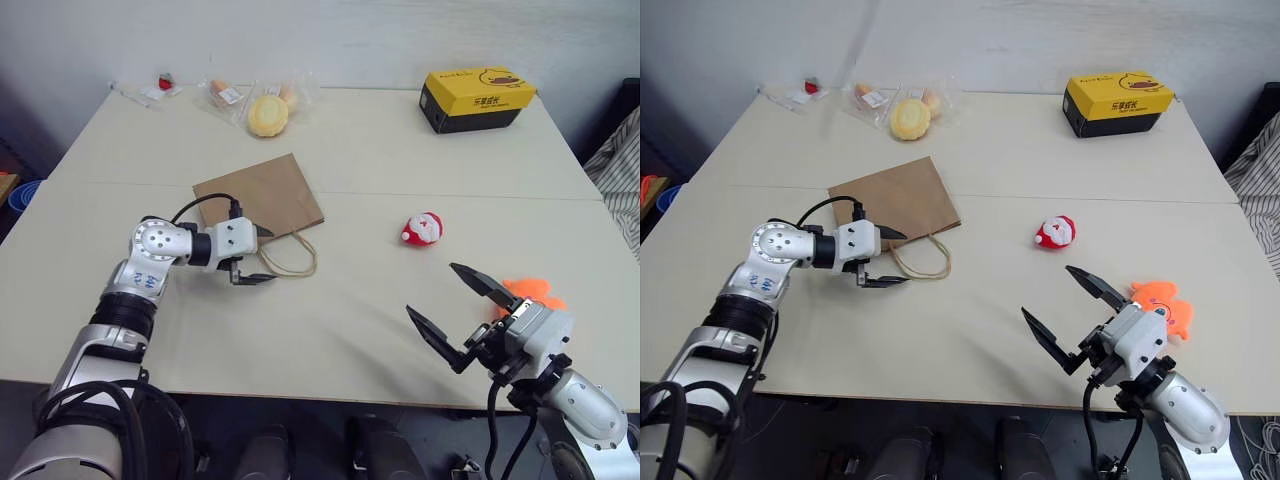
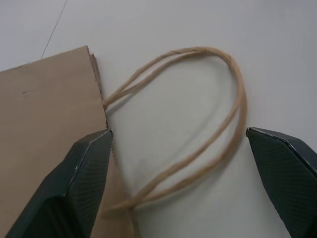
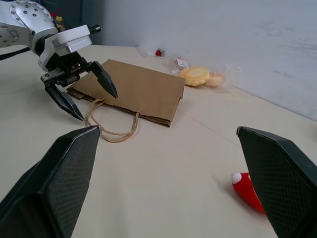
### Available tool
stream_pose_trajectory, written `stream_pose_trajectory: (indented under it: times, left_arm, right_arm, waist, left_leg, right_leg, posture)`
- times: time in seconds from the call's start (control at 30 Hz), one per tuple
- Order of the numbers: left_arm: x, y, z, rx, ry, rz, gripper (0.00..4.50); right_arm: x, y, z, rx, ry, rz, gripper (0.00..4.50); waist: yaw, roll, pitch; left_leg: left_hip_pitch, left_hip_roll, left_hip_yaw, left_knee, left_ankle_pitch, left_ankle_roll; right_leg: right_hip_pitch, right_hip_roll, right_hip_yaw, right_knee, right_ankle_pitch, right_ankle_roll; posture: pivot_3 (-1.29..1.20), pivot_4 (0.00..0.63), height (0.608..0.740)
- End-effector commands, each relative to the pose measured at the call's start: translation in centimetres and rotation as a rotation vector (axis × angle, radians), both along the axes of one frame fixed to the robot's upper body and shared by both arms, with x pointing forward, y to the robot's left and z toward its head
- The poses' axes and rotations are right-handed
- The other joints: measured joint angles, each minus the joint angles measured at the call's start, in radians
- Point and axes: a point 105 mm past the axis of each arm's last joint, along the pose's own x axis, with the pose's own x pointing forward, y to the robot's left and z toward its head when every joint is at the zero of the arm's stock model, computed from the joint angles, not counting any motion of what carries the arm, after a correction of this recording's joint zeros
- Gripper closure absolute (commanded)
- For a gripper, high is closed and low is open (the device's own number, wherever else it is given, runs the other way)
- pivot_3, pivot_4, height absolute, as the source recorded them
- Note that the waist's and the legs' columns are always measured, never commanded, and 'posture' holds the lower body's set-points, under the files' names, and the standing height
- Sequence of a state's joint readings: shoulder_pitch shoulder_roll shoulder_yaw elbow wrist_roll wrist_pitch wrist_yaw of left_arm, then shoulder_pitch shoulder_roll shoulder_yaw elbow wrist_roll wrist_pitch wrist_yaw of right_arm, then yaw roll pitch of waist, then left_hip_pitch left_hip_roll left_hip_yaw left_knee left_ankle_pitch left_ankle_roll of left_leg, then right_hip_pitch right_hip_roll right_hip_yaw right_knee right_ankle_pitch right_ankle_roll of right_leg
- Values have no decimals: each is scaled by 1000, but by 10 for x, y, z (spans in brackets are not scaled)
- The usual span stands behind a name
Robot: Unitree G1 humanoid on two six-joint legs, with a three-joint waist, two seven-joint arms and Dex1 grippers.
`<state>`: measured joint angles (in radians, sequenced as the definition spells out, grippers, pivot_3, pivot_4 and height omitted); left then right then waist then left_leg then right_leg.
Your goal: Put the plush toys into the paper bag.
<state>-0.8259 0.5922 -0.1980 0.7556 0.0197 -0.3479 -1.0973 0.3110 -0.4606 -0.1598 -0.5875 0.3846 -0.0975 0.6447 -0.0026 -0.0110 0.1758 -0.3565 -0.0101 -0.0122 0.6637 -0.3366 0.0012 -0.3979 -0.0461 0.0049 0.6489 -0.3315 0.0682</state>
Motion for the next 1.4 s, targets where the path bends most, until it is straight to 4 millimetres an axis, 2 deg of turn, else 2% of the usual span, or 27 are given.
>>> stream_pose_trajectory:
  times: [0.03, 0.27, 0.5, 0.63, 0.7, 0.73, 0.8, 0.9, 0.97, 1.1, 1.23, 1.27, 1.4]
  left_arm:
    - [10, 4, 12, 24, -67, 16, 0]
    - [20, -6, 10, 8, -98, 34, 0]
    - [25, -15, 17, -47, -118, 36, 2179]
    - [16, -25, 22, -107, -74, -53, 3558]
    - [5, -36, 32, -193, -38, -150, 4220]
    - [-3, -44, 41, -262, -10, -204, 4461]
    - [-19, -57, 56, -354, 30, -314, 4461]
    - [-48, -73, 66, -408, 96, -437, 4500]
    - [-59, -79, 70, -429, 121, -457, 4500]
    - [-71, -88, 81, -500, 163, -447, 4500]
    - [-77, -93, 83, -537, 189, -431, 4500]
    - [-79, -96, 82, -551, 209, -433, 4500]
    - [-88, -104, 81, -578, 290, -444, 4500]
  right_arm:
    - [-6, 5, 10, 12, -38, 8, 13]
    - [-7, 9, 11, 14, -38, 9, 13]
    - [-7, 10, 11, 14, -34, 1, 0]
    - [-7, 8, 7, 11, -5, -5, 0]
    - [-6, 6, 4, 15, 10, -11, 0]
    - [-6, 6, 3, 20, 17, -9, 0]
    - [-5, 6, 2, 33, 25, -6, 0]
    - [-2, 12, -1, 47, 44, 37, 586]
    - [0, 16, -1, 48, 50, 60, 1279]
    - [7, 31, 0, 47, 80, 127, 2743]
    - [21, 44, -12, -35, 140, 152, 4199]
    - [30, 50, -15, -59, 135, 154, 4482]
    - [55, 71, -22, -114, 147, 170, 4482]
  waist:
    - [1, 0, 0]
    - [3, -1, 0]
    - [3, -1, 0]
    - [2, -1, 0]
    - [2, -1, 0]
    - [2, -1, 0]
    - [2, -1, 0]
    - [-1, -1, 0]
    - [-3, -1, 0]
    - [-1, -1, 0]
    - [1, -1, 0]
    - [1, -1, 0]
    - [-2, -2, 0]
  left_leg:
    - [0, 0, 0, 0, 1, -2]
    - [0, 0, 0, 1, 2, -3]
    - [0, 0, 0, 2, 2, -3]
    - [0, 0, 0, 2, 2, -4]
    - [0, 0, 0, 2, 2, -4]
    - [0, 0, 0, 2, 2, -4]
    - [-1, 0, 0, 2, 2, -4]
    - [-1, 0, 0, 3, 2, -4]
    - [0, 1, -1, 2, 3, -5]
    - [1, 1, -1, 3, 3, -6]
    - [1, 1, -1, 4, 3, -6]
    - [1, 1, -1, 4, 3, -6]
    - [1, 1, -1, 4, 3, -6]
  right_leg:
    - [0, 0, 0, 0, 0, 0]
    - [0, 0, 0, 1, 0, 0]
    - [0, 0, 0, 2, 0, 0]
    - [0, 0, 0, 3, 0, 0]
    - [0, 0, 0, 3, 0, 0]
    - [0, 0, 0, 3, 0, 0]
    - [0, 0, 0, 3, 0, 0]
    - [0, 0, 0, 3, 0, 0]
    - [0, 0, 1, 3, 0, 0]
    - [0, 1, 1, 4, 0, 0]
    - [0, 1, 1, 4, 0, 0]
    - [0, 1, 1, 4, 0, 0]
    - [0, 1, 1, 4, 0, 0]
  posture:
    - [0, 150, 740]
    - [0, 150, 740]
    - [0, 150, 740]
    - [0, 150, 740]
    - [0, 150, 740]
    - [0, 150, 740]
    - [0, 150, 740]
    - [0, 150, 740]
    - [0, 150, 740]
    - [0, 150, 740]
    - [0, 150, 740]
    - [0, 150, 740]
    - [0, 150, 740]
